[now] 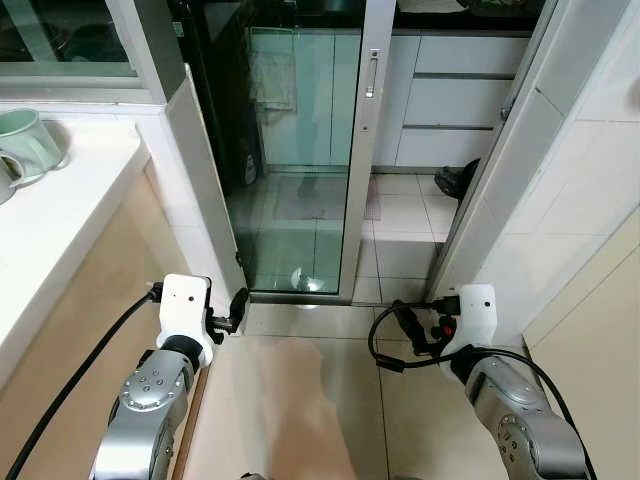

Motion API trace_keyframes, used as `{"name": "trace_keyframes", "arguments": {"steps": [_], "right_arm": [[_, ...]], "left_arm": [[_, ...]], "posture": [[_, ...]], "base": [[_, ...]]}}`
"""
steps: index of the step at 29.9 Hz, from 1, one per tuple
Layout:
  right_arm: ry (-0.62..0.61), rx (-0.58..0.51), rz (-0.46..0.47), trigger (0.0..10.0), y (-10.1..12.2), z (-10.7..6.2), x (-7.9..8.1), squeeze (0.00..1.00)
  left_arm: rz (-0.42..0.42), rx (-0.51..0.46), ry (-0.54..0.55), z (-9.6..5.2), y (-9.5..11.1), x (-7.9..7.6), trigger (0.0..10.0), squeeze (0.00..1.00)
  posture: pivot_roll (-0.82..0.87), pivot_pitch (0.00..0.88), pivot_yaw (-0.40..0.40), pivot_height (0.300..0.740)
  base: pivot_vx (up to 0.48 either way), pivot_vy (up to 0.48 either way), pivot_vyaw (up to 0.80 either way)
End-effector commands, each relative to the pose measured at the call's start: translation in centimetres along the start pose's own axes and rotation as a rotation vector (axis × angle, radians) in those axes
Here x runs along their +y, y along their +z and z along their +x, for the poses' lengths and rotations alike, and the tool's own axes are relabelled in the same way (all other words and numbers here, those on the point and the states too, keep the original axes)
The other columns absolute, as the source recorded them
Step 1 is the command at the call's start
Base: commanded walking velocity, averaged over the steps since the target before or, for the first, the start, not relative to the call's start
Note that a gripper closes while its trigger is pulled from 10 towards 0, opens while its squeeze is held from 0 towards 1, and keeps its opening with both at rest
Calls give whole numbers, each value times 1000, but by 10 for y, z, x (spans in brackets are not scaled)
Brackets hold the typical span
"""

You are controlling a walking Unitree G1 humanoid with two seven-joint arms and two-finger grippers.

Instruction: Restocking fridge

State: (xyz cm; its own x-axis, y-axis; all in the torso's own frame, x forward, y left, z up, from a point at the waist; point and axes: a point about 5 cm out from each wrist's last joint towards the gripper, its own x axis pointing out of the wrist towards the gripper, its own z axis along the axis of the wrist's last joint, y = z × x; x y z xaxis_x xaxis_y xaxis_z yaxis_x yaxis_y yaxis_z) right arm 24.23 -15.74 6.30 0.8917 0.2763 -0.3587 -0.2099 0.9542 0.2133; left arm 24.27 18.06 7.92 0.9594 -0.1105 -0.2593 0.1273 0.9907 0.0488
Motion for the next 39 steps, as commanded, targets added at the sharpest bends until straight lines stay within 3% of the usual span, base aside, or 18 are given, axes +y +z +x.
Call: {"name": "trace_keyframes", "arguments": {"steps": [1,2,4,6,11,15,17,18,19,20,22,23,27,28,30,33,39], "right_arm": [[-87,-215,-139,10000,34,34,16,0],[-84,-204,-126,10000,33,34,17,0],[-152,-214,-51,10000,27,31,9,0],[-181,-214,-18,10000,24,29,5,0],[-161,-188,-89,10000,16,29,3,0],[-152,-184,-109,10000,8,31,1,0],[-165,-158,-128,10000,-1,18,-4,0],[-165,-158,-128,10000,-1,18,-4,0],[-158,-155,-158,10000,-7,0,-5,0],[-159,-158,-191,10000,-8,-7,-5,0],[-163,-164,-211,10000,-8,-12,-6,0],[-195,-185,-170,10000,-6,-12,-9,0],[-195,-192,-117,10000,-4,-5,-8,0],[-181,-196,-124,10000,-3,-3,-6,0],[-170,-196,-134,10000,-2,-3,-5,0],[-216,-179,-113,10000,-6,-5,-13,0],[-214,-170,-133,10000,-7,-1,-15,0]], "left_arm": [[-93,14,23,59,20,-1,10000,0],[-152,15,29,57,19,2,10000,0],[-269,-122,59,44,19,5,10000,0],[-283,-127,59,41,19,5,10000,0],[-129,-94,33,43,19,2,10000,0],[-135,-95,39,41,14,4,10000,0],[-131,-105,-10,21,11,8,10000,0],[-131,-105,-10,21,11,8,10000,0],[-120,-93,-27,-3,5,16,10000,0],[-126,-69,-17,-12,0,20,10000,0],[-130,-51,-11,-19,-3,22,10000,0],[-106,-43,4,-22,-6,22,10000,0],[-97,-3,7,-15,-11,17,10000,0],[-134,-6,-15,-12,-10,14,10000,0],[-128,-23,-25,-8,-5,12,10000,0],[-51,-42,-52,1,4,7,10000,0],[-60,-80,-89,9,13,4,10000,0]], "posture": [[-97,0,-4,740],[-101,0,-6,740],[-103,0,-4,740],[-100,0,-4,740],[-82,0,-13,740],[-48,0,-15,740],[-55,0,-15,740],[-55,0,-15,740],[-68,0,-10,740],[-68,0,-10,740],[-64,0,-14,740],[-62,0,-22,740],[-66,0,-27,740],[-76,0,-29,740],[-81,0,-28,740],[-87,0,-18,740],[-102,0,-9,740]], "base": [[0,0,0],[0,0,0],[0,0,0],[0,0,0],[0,0,0],[0,0,0],[0,0,0],[0,0,0],[0,0,0],[0,0,0],[0,0,0],[0,0,0],[0,0,0],[0,0,0],[0,0,0],[0,0,0],[0,0,0]]}}
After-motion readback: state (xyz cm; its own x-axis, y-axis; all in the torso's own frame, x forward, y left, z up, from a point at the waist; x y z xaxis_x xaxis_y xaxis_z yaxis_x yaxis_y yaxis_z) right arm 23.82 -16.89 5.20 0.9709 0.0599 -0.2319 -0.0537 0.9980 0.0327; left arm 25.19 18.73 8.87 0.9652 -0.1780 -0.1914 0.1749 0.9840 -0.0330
